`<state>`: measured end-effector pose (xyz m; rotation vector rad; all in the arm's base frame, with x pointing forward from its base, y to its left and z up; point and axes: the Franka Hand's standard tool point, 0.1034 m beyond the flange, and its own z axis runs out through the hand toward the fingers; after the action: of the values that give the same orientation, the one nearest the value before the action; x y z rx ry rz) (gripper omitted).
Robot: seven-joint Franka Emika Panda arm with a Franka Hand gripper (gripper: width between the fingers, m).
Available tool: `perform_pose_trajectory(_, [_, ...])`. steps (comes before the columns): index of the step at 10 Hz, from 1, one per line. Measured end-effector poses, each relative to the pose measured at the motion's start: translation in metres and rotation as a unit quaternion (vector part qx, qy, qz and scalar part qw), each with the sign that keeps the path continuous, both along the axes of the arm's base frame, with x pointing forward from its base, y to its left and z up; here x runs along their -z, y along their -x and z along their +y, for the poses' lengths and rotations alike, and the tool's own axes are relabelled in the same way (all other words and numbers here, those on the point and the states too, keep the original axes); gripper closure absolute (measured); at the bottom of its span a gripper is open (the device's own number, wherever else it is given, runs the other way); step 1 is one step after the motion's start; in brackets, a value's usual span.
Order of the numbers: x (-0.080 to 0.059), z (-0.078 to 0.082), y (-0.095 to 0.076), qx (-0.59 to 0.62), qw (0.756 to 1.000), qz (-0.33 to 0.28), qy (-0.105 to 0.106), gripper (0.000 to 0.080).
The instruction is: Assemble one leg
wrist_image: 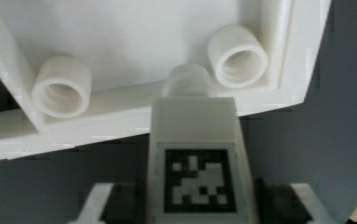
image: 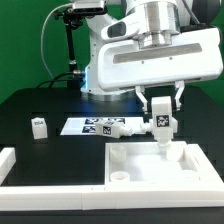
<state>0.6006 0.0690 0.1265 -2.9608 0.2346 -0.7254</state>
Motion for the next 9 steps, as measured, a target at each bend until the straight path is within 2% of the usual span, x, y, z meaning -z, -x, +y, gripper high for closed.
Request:
perform_pose_trajectory(1, [0.001, 0.0, 0.0, -0.001, 1.0, 0.001, 0.001, 0.0514])
perform_pose_trajectory(2, [0.005, 0.012, 0.001, -0.019, 1.0, 0.0, 0.008, 0.0514])
perform_pose_trajectory(3, [0.005, 0.03, 0.002, -0.042, 0.999, -0.002, 0.017, 0.0514])
perform_pose_trajectory(4, [0.004, 0.035, -0.002, -0.067, 0.997, -0.003, 0.033, 0.0514])
perform_pose_trajectory(5, [0.005, 0.035, -0.003, -0.078, 0.996, -0.005, 0.042, 0.0514])
perform_pose_trajectory(9, [0.007, 0.035, -0.003, -0.08, 0.996, -0.004, 0.043, 0.0514])
